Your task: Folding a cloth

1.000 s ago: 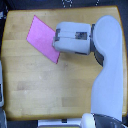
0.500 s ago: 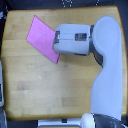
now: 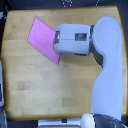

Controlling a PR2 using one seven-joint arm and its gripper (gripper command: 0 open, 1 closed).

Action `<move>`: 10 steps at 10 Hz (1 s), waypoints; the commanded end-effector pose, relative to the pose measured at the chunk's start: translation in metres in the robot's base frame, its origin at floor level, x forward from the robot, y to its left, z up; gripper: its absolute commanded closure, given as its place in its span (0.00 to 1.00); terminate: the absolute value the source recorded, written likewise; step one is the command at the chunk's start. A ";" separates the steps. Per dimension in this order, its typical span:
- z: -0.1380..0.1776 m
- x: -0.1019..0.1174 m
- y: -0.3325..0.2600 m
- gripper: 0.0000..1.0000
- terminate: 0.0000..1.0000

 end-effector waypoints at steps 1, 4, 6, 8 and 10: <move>0.020 0.010 -0.021 1.00 0.00; 0.053 0.014 -0.070 1.00 0.00; 0.076 0.031 -0.057 1.00 0.00; 0.091 0.041 -0.017 1.00 0.00; 0.095 0.043 0.025 1.00 0.00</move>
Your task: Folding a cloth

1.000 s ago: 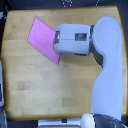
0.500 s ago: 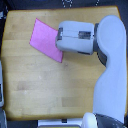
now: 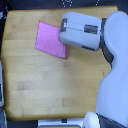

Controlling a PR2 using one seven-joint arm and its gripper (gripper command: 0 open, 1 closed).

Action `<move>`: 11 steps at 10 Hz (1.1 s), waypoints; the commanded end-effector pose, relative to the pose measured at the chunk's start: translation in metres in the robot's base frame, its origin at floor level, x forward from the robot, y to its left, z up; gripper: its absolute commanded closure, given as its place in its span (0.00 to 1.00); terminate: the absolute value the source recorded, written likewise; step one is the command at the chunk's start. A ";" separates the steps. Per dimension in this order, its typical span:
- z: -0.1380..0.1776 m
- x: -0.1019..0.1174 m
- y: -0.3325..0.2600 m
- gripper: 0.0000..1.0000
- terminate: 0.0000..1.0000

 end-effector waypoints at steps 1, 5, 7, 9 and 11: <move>0.030 0.019 0.109 1.00 0.00; 0.030 -0.007 0.203 1.00 0.00; 0.034 0.003 0.237 1.00 0.00; 0.031 0.022 0.269 1.00 0.00; 0.008 0.037 0.275 1.00 0.00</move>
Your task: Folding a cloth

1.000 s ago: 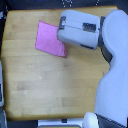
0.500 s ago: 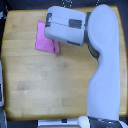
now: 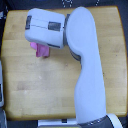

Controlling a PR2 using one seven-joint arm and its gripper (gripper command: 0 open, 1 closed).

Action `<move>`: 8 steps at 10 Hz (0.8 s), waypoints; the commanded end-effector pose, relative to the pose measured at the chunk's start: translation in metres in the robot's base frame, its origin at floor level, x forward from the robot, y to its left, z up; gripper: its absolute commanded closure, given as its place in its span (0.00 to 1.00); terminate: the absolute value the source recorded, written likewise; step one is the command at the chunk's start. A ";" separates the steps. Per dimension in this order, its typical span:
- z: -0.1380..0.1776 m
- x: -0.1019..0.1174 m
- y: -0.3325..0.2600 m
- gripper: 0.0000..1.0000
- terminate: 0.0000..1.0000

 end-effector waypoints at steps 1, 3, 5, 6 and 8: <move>-0.031 0.036 0.048 1.00 0.00; -0.040 0.047 0.063 1.00 0.00; -0.043 0.065 0.084 1.00 0.00; -0.049 0.072 0.089 1.00 0.00; -0.050 0.084 0.100 1.00 0.00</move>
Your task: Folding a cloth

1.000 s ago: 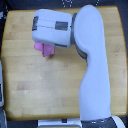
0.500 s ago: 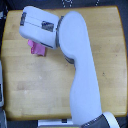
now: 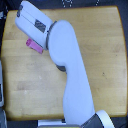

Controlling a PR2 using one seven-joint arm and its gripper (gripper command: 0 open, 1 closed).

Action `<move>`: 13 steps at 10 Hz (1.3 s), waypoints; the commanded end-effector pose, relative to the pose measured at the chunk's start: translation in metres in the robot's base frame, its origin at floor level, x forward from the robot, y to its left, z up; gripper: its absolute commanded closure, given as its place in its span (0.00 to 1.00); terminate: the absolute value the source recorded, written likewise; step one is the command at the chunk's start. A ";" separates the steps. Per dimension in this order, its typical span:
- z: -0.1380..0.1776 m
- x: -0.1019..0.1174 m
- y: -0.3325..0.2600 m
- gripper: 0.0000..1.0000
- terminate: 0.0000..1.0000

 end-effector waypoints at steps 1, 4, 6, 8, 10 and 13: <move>-0.015 0.033 0.030 1.00 0.00; -0.022 0.030 0.024 1.00 0.00; -0.025 0.035 0.032 1.00 0.00; -0.029 0.031 0.038 0.00 0.00; -0.036 0.022 0.044 0.00 0.00; -0.031 0.029 0.031 0.00 0.00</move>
